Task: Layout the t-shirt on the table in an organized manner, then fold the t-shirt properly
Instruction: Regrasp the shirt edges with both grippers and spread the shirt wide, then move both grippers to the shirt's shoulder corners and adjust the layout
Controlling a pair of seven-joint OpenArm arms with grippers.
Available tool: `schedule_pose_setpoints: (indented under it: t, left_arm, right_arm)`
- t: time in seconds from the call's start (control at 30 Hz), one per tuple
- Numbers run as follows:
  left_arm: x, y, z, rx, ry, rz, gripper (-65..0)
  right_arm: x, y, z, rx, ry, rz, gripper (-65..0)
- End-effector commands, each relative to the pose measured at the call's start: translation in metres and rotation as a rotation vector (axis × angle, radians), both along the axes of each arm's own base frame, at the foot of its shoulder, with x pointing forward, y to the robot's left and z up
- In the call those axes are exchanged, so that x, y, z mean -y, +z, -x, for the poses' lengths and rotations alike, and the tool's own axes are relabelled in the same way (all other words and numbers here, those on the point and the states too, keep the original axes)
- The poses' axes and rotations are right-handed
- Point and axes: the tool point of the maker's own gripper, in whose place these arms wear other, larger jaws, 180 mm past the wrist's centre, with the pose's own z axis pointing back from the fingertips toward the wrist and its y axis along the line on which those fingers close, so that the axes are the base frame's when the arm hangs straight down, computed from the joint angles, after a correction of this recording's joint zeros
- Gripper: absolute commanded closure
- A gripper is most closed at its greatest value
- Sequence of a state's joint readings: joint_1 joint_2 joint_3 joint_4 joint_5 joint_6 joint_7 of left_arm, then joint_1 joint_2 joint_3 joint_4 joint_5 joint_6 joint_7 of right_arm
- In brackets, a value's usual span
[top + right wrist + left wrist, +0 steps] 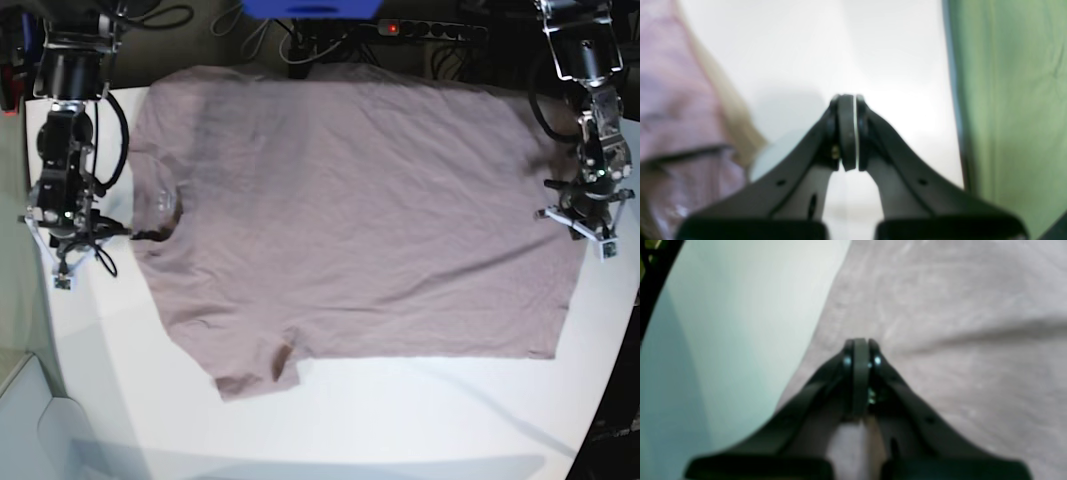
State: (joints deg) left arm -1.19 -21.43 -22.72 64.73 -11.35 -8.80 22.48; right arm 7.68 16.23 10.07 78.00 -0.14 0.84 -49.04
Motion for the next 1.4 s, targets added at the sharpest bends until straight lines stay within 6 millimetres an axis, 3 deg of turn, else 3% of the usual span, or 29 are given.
schedule_pose_setpoints:
  t: [0.0, 0.13, 0.4, 0.47, 0.57, 0.77, 1.07, 1.2, 1.37]
  left_arm:
    - [-0.008, 0.024, -0.015, 0.067, -0.004, -0.030, -0.1]
    - [-0.004, 0.034, -0.018, 0.075, 0.001, 0.007, -0.1]
    - [-0.023, 0.069, -0.016, 0.149, 0.087, 0.088, -0.1]
    - [-0.020, 0.078, -0.016, 0.158, 0.077, 0.081, -0.1]
    - [-0.016, 0.083, -0.001, 0.122, 0.069, 0.072, -0.1]
    - [0.005, 0.064, 0.041, 0.007, 0.060, 0.120, -0.1]
    - [0.010, 0.006, 0.078, -0.157, 0.081, 0.169, -0.1]
    - [0.016, -0.005, 0.065, -0.129, 0.063, 0.174, -0.1]
    - [0.021, -0.032, 0.048, -0.141, 0.054, 0.198, -0.1]
  right_arm:
    - [0.008, 0.016, -0.010, 0.045, 0.007, 0.030, 0.0]
    - [0.029, 0.022, 0.001, 0.054, -0.028, 0.057, 0.0]
    - [0.054, 0.020, 0.029, 0.041, -0.109, 0.059, 0.0]
    - [0.041, 0.020, 0.033, 0.053, -0.086, 0.053, 0.0]
    - [0.013, 0.032, 0.032, 0.105, -0.039, 0.040, 0.0]
    - [-0.064, 0.050, 0.020, 0.189, 0.117, -0.015, 0.0]
    - [-0.170, 0.015, 0.032, 0.114, 0.290, -0.168, 0.0]
    - [-0.178, -0.011, 0.026, 0.053, 0.275, -0.201, 0.0]
    - [-0.162, -0.040, 0.008, -0.036, 0.250, -0.189, 0.0]
